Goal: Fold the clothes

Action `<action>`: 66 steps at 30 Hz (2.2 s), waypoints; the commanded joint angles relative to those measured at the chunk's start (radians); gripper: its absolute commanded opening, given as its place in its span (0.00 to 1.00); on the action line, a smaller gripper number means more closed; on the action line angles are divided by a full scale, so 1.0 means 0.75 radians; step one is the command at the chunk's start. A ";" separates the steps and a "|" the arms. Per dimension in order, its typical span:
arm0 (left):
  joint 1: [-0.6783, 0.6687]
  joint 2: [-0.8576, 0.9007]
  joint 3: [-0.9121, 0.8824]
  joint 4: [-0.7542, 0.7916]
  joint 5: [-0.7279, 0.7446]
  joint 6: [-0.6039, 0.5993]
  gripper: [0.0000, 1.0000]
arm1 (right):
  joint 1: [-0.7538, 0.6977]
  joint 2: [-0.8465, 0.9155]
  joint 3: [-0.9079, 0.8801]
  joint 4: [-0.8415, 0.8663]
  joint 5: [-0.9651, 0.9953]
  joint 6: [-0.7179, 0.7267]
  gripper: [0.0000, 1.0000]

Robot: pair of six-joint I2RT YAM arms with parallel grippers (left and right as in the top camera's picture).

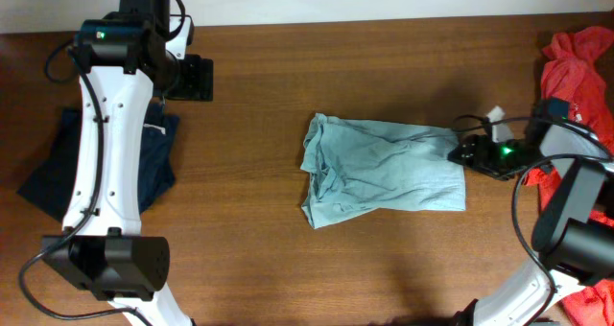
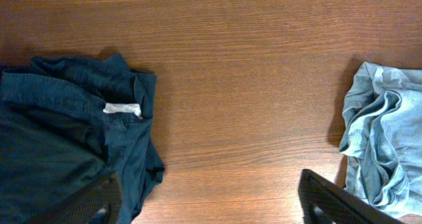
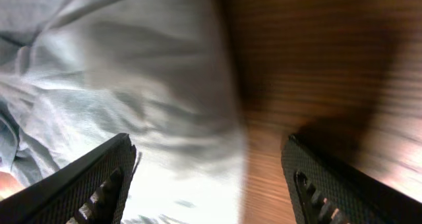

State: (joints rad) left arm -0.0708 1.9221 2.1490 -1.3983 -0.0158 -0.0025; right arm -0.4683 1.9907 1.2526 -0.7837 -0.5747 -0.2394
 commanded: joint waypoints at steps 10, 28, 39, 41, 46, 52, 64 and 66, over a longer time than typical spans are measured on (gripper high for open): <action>0.008 -0.021 0.020 0.003 -0.009 -0.012 0.99 | 0.057 0.020 -0.111 0.044 -0.093 -0.025 0.75; 0.008 -0.021 0.020 0.002 -0.009 -0.012 0.99 | 0.079 0.007 -0.179 0.062 -0.035 0.105 0.09; 0.008 -0.021 0.020 0.002 -0.009 -0.012 0.99 | 0.086 -0.167 0.216 -0.336 0.530 0.378 0.04; 0.008 -0.021 0.020 0.002 -0.009 -0.012 0.99 | 0.117 -0.188 0.300 -0.420 0.621 0.401 0.04; 0.007 -0.021 0.020 0.002 -0.009 -0.012 0.99 | 0.247 -0.195 0.470 -0.591 0.711 0.418 0.04; 0.008 -0.021 0.020 0.002 -0.009 -0.012 0.99 | 0.482 -0.191 0.499 -0.626 0.784 0.502 0.04; 0.009 -0.021 0.020 0.002 -0.009 -0.012 0.99 | 0.880 -0.048 0.498 -0.513 0.888 0.657 0.21; 0.009 -0.021 0.020 0.002 -0.009 -0.012 0.99 | 0.907 -0.020 0.498 -0.513 0.886 0.657 0.33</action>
State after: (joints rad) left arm -0.0689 1.9221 2.1490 -1.3987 -0.0162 -0.0082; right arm 0.1909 1.9419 1.6123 -1.1702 0.0601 0.2234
